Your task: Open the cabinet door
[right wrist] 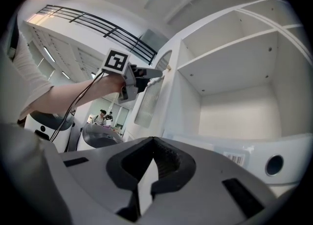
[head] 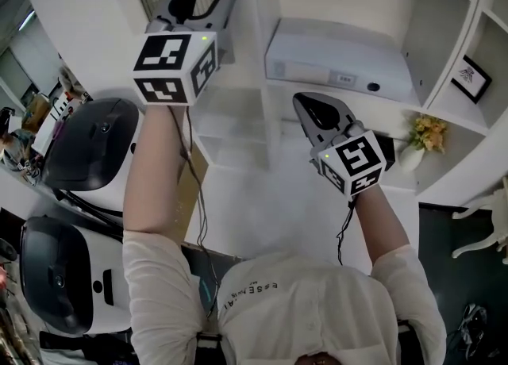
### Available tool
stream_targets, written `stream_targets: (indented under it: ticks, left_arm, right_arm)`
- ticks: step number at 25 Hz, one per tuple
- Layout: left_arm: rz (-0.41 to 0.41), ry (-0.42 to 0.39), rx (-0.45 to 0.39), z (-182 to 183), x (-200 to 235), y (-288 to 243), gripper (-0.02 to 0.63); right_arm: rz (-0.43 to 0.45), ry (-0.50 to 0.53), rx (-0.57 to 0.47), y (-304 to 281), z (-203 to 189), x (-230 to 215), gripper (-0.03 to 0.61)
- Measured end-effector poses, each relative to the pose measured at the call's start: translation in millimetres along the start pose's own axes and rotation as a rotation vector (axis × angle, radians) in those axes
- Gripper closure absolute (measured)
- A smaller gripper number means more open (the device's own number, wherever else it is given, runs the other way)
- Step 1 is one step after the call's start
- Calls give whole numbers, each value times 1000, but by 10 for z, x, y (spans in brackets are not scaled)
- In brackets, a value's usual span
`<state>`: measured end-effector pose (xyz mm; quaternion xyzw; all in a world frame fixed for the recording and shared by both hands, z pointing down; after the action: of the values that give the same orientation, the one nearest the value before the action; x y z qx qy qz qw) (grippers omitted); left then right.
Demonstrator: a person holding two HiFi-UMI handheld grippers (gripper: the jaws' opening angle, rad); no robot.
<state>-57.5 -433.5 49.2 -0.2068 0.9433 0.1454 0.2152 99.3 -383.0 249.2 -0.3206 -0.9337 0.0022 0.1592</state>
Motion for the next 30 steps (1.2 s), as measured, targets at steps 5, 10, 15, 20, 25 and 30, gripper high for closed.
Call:
stream_targets:
  ticks: [5, 10, 15, 20, 25, 30]
  left_arm:
    - [-11, -27, -32, 357, 150, -197, 446]
    - [3, -52, -36, 551, 219, -333, 449]
    - [6, -74, -20, 528, 239, -432, 475]
    - [21, -122, -6, 528, 229, -433, 508]
    - [-8, -140, 31, 534, 230, -425, 525]
    - [-53, -143, 64, 560, 238, -379, 528]
  right_arm:
    - [0, 49, 13, -86, 16, -37, 565]
    - [-19, 45, -4, -72, 56, -121, 565]
    - [-40, 21, 3, -21, -28, -174, 565]
    - [-55, 11, 11, 28, -66, -163, 565]
    - [-57, 21, 21, 84, -49, -84, 565]
    - [-56, 24, 29, 178, -62, 11, 565]
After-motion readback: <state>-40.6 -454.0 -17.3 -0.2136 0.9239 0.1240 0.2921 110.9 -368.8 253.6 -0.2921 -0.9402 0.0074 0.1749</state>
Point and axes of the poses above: the fingertips, and each gripper's own axes: y backward along the fingers, x to its left, z out of its top, the point moved 5 cm from there along y, backward along the fingers, and after that the axes turned 14 degrees about x, right-handed, at the moved point
